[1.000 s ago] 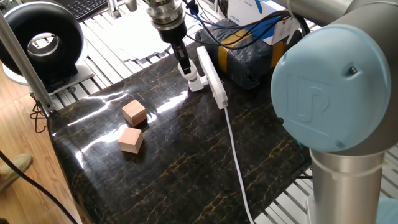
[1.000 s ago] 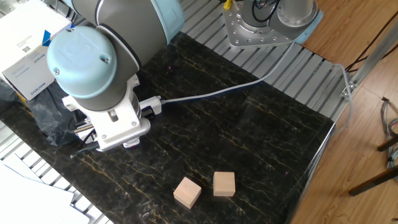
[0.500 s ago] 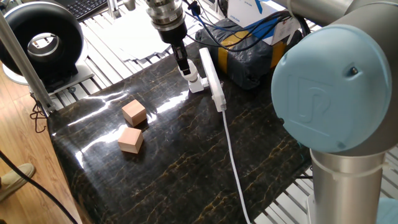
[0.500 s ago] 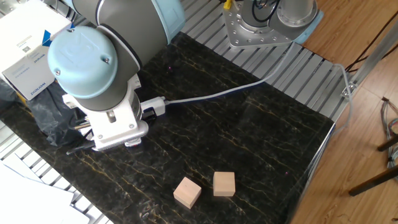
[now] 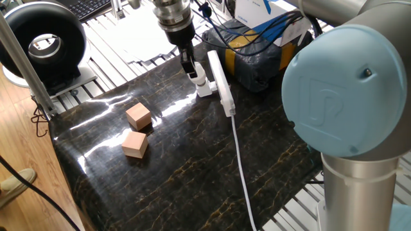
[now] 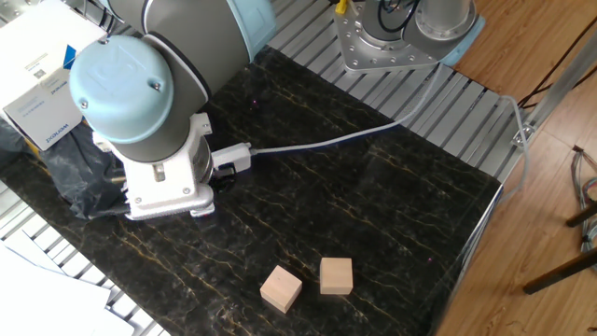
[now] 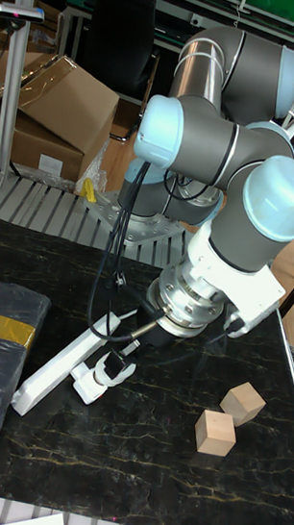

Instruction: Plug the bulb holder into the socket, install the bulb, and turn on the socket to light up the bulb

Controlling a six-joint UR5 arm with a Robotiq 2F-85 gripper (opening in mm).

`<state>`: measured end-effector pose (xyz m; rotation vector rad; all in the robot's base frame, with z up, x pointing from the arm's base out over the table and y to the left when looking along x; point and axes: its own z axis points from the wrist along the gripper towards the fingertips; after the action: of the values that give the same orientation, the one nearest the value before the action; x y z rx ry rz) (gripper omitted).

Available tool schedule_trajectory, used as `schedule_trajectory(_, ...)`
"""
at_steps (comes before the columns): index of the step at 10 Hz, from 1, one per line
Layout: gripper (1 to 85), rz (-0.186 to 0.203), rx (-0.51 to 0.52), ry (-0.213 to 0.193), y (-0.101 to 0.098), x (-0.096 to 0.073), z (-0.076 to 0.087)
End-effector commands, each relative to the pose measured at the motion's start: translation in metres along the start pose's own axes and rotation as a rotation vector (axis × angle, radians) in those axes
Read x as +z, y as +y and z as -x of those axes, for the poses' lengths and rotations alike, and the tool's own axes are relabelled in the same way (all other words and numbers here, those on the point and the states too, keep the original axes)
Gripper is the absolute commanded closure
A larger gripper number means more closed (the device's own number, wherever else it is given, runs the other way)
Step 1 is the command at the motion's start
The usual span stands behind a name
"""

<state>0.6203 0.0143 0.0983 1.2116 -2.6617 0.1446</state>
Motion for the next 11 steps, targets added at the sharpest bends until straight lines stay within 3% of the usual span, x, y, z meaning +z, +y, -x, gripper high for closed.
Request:
schedule_trajectory(1, 53.7, 0.012, 0.115, -0.016, 0.004, 0.000, 0.003)
schedule_trajectory(5, 53.3, 0.016, 0.197, -0.019, 0.005, -0.002, 0.006)
schedule_trajectory(7, 39.0, 0.020, 0.170, -0.030, 0.003, -0.001, 0.007)
schedule_trajectory(11, 20.7, -0.033, 0.038, -0.035, -0.009, 0.000, 0.007)
